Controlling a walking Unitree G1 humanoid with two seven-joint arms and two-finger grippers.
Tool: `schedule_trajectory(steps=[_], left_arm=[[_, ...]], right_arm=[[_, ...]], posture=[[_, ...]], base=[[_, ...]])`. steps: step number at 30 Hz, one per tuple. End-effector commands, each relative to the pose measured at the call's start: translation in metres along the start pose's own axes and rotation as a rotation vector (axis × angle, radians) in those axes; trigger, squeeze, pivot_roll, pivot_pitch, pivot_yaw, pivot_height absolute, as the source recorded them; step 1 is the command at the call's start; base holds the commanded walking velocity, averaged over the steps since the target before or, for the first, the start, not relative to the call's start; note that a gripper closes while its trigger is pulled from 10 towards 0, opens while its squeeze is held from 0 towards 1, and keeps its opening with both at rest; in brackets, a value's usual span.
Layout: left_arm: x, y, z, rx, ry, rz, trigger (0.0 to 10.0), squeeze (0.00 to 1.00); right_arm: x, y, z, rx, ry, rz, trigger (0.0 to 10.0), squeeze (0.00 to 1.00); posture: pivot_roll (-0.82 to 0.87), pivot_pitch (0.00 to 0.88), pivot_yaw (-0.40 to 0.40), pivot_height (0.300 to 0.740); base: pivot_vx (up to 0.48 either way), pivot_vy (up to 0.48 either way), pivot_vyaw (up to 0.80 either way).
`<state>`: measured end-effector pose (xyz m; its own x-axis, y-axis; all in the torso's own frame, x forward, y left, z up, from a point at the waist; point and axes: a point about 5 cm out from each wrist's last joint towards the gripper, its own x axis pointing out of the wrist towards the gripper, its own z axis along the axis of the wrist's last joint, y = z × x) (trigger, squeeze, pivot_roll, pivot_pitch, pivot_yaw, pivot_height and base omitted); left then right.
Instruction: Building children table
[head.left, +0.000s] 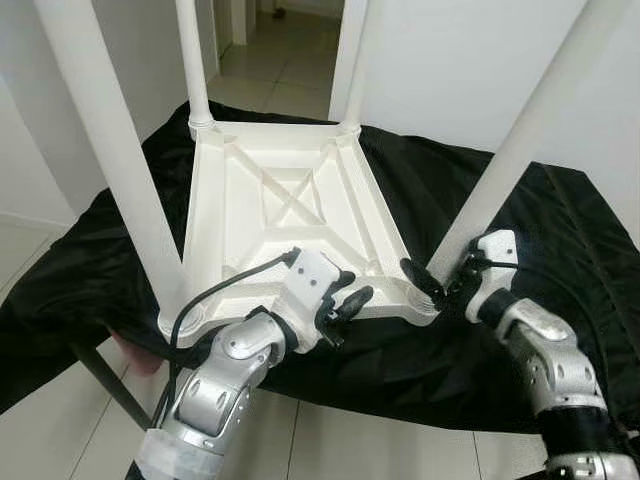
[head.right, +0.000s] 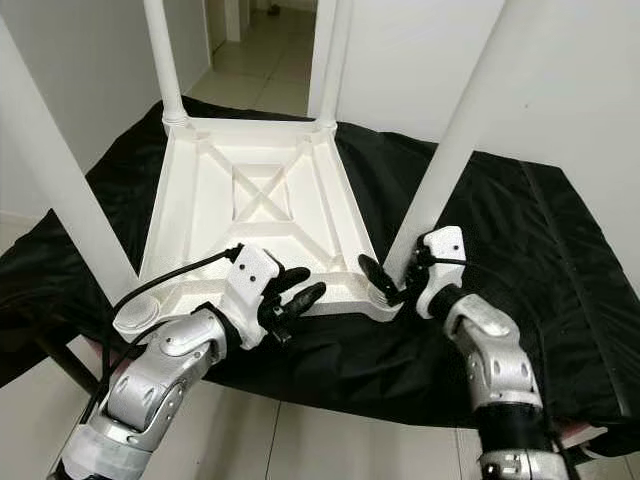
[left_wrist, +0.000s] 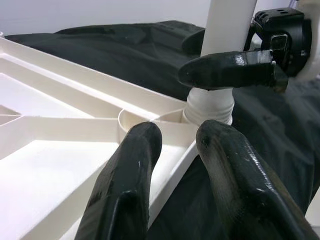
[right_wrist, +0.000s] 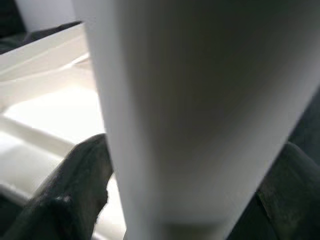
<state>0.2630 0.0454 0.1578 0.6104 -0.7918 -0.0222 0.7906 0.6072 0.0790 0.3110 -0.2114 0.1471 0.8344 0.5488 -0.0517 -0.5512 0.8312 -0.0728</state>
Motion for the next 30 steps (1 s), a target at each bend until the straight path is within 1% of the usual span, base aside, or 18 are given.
schedule_trajectory(steps=[1,5,6,10,12,15,16,17,19,20,21,22,24,25,27,29,30], left_arm=[[0.002,-0.002,-0.003,0.015,0.013,-0.025,10.0,0.00],[0.003,-0.003,-0.005,0.021,0.017,-0.027,10.0,0.00],[0.004,-0.005,-0.005,0.021,0.018,-0.030,10.0,0.00],[0.004,-0.007,-0.004,0.020,0.016,-0.033,10.0,0.00],[0.005,-0.010,-0.005,0.010,0.014,-0.031,10.0,0.00],[0.005,-0.010,-0.005,0.006,0.014,-0.027,10.0,0.00],[0.005,-0.010,-0.005,0.005,0.012,-0.024,10.0,0.00],[0.005,-0.010,-0.005,0.004,0.012,-0.022,10.0,0.00],[0.004,-0.010,-0.007,0.011,0.018,-0.022,10.0,0.00],[0.004,-0.010,-0.007,0.011,0.018,-0.022,10.0,0.00],[0.004,-0.010,-0.008,0.012,0.020,-0.022,10.0,0.00],[0.003,-0.010,-0.008,0.013,0.021,-0.022,10.0,0.00],[0.003,-0.009,-0.009,0.018,0.025,-0.018,10.0,0.00],[0.003,-0.009,-0.009,0.018,0.025,-0.018,10.0,0.00],[0.003,-0.008,-0.010,0.019,0.029,-0.010,10.0,0.00],[0.003,-0.008,-0.010,0.019,0.029,-0.010,10.0,0.00],[0.003,-0.007,-0.010,0.017,0.029,-0.008,10.0,0.00]], right_arm=[[0.003,0.002,-0.006,-0.004,0.038,0.040,3.7,0.00],[0.004,0.000,-0.010,0.002,0.049,0.046,3.7,0.00],[0.005,0.000,-0.012,0.007,0.056,0.060,0.0,0.00],[0.005,0.000,-0.015,0.013,0.061,0.070,0.0,0.00],[0.007,0.005,-0.018,0.013,0.059,0.091,0.0,0.00],[0.007,0.008,-0.018,0.016,0.053,0.089,0.0,0.00],[0.007,0.008,-0.018,0.017,0.046,0.087,9.9,0.00],[0.007,0.009,-0.018,0.016,0.045,0.085,9.9,0.00],[0.008,0.011,-0.017,0.008,0.039,0.033,10.0,0.00],[0.008,0.011,-0.017,0.008,0.039,0.033,10.0,0.00],[0.008,0.013,-0.017,0.013,0.035,0.007,10.0,0.00],[0.009,0.014,-0.016,0.019,0.022,-0.061,10.0,0.00],[0.010,0.018,-0.014,0.043,0.002,-0.152,10.0,0.00],[0.010,0.018,-0.014,0.043,0.002,-0.152,10.0,0.00],[0.011,0.028,-0.013,0.076,-0.027,-0.231,10.0,0.00],[0.011,0.028,-0.013,0.076,-0.027,-0.231,10.0,0.00],[0.011,0.032,-0.014,0.104,-0.031,-0.300,10.0,0.00]], posture=[[0.01,0.000,-0.111,0.740],[0.01,0.000,-0.111,0.740],[0.01,0.000,-0.107,0.740],[0.01,0.000,-0.107,0.740],[0.01,0.000,-0.110,0.740],[0.01,0.000,-0.110,0.740],[0.00,0.002,-0.112,0.740],[0.00,0.002,-0.112,0.740],[0.00,0.007,-0.113,0.740],[0.00,0.007,-0.113,0.740],[-0.01,0.011,-0.114,0.740],[-0.01,0.011,-0.114,0.740],[-0.01,0.014,-0.115,0.740],[-0.01,0.014,-0.115,0.740],[-0.02,0.016,-0.111,0.740],[-0.02,0.016,-0.111,0.740],[-0.02,0.018,-0.110,0.740]], base=[[0.000,0.000,0.00],[0.000,0.000,0.00],[0.000,0.000,0.00],[0.000,0.000,0.00],[0.000,0.000,0.00],[0.000,0.000,0.00],[0.000,0.000,0.00],[0.000,0.000,0.00],[0.000,0.000,0.00],[0.000,0.000,0.00],[0.000,0.000,0.00],[0.000,0.000,0.00],[0.000,0.000,0.00],[0.000,0.000,0.00],[0.000,0.000,0.00],[0.000,0.000,0.00],[0.000,0.000,0.00]])
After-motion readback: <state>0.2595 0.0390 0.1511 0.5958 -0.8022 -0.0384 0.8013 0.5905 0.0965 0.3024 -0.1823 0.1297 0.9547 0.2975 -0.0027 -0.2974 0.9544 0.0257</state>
